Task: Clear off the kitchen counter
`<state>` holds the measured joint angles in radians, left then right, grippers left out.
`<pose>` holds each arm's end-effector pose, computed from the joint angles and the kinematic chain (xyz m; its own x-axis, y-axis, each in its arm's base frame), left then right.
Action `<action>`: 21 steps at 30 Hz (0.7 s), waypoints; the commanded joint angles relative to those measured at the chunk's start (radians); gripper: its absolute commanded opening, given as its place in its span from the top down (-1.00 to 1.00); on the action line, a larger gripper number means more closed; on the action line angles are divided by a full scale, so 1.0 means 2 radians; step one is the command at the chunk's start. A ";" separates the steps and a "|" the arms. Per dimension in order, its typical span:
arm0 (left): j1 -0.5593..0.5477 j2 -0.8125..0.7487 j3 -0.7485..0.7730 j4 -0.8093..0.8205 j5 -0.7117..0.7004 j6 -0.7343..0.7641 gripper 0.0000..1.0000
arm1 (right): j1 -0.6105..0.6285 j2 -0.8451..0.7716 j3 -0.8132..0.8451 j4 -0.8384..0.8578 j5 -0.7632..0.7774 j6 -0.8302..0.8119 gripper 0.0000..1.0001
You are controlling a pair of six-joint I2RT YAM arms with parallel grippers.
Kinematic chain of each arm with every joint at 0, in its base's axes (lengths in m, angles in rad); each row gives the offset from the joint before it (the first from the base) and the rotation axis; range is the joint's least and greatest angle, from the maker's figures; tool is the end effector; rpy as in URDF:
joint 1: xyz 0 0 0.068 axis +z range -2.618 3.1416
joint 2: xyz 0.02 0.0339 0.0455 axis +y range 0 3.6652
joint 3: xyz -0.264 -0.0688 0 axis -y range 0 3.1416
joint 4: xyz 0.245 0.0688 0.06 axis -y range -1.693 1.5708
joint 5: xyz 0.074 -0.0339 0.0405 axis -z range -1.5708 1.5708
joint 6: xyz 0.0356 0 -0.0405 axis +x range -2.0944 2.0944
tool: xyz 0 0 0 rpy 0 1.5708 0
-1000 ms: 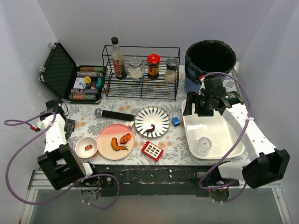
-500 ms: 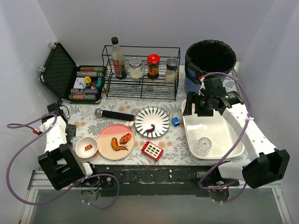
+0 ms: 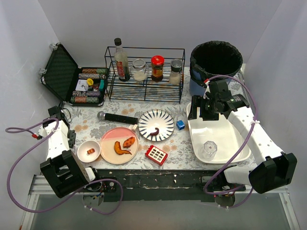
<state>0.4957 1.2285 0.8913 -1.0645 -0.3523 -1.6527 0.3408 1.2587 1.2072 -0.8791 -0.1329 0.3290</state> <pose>0.1705 0.1062 0.2319 0.5668 -0.7570 -0.3252 -0.8235 -0.5326 -0.1956 0.2359 0.0887 0.3244 -0.8465 0.0396 -0.5310 -0.1399 0.9456 0.2936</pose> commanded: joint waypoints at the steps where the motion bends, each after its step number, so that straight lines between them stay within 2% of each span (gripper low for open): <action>1: 0.003 -0.011 -0.008 0.001 -0.006 -0.006 0.68 | 0.001 -0.010 -0.002 0.014 0.000 -0.007 -0.76; 4: 0.003 -0.008 -0.010 0.002 -0.003 -0.006 1.00 | 0.002 -0.010 -0.004 0.014 0.000 -0.007 -0.76; 13: 0.003 -0.009 -0.003 -0.005 -0.013 -0.004 1.00 | 0.002 -0.019 -0.009 0.012 0.004 -0.009 -0.76; 21: 0.003 0.005 0.083 -0.022 -0.086 0.001 1.00 | 0.001 -0.025 -0.008 0.010 0.008 -0.010 -0.76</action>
<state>0.5003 1.2304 0.9306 -1.0916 -0.4107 -1.6463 0.3408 1.2392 1.1946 -0.8787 -0.1261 0.3248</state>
